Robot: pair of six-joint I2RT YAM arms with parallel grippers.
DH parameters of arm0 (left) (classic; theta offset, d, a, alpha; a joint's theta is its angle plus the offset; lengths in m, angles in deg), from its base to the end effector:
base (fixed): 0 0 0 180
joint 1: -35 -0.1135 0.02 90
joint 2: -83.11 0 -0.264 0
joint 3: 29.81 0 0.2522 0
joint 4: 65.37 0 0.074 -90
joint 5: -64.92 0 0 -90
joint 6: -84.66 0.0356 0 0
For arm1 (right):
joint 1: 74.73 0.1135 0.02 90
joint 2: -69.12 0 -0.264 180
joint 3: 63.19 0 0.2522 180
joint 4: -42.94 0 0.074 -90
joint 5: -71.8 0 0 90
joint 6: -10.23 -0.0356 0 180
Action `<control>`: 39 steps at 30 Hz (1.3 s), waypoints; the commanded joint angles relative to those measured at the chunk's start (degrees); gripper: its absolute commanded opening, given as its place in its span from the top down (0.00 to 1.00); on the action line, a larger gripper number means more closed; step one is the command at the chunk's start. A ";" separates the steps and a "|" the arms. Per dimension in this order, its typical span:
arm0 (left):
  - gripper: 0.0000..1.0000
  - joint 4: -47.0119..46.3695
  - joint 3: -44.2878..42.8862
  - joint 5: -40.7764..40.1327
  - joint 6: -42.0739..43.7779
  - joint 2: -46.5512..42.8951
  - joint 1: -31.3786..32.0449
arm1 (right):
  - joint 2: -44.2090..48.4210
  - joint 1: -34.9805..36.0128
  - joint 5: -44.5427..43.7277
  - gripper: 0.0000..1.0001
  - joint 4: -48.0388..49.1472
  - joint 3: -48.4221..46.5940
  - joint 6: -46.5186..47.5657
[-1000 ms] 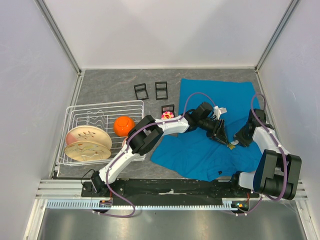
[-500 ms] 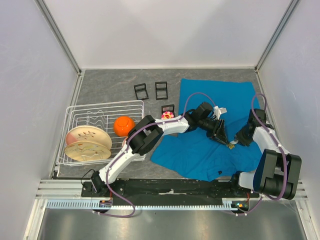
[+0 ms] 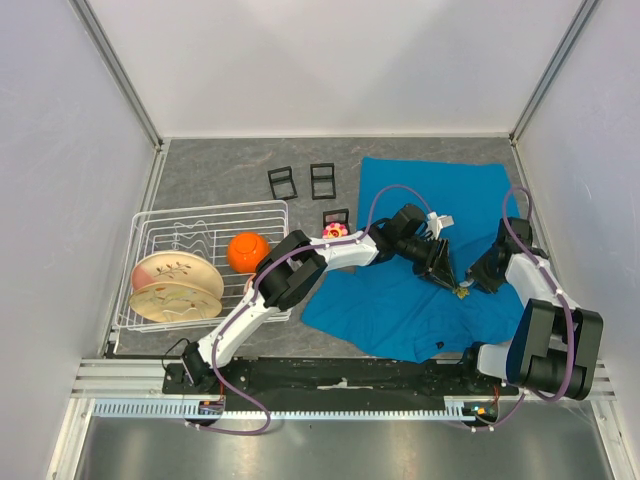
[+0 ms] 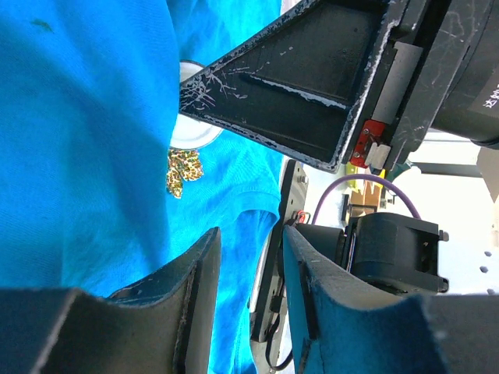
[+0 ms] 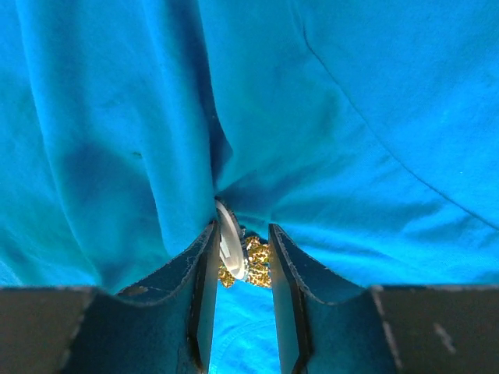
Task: Remove the brooch from the garment
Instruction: Adjust the brooch on the clothes.
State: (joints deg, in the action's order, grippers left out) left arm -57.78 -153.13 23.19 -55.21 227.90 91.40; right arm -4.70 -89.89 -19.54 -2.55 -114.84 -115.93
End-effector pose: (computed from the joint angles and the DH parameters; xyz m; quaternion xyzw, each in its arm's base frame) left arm 0.2854 -0.4776 0.1260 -0.2518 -0.7735 0.5817 0.0043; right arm 0.2137 -0.0588 0.1705 0.4268 0.8833 0.0240 0.1926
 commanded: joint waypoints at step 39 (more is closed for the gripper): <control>0.56 -2.35 -2.33 2.09 -2.43 1.99 0.46 | -2.73 -0.14 1.61 0.79 0.88 -1.75 1.62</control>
State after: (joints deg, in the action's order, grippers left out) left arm -58.68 -153.35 23.52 -55.95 228.84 91.40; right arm -5.86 -89.91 -16.44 -1.08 -114.97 -115.67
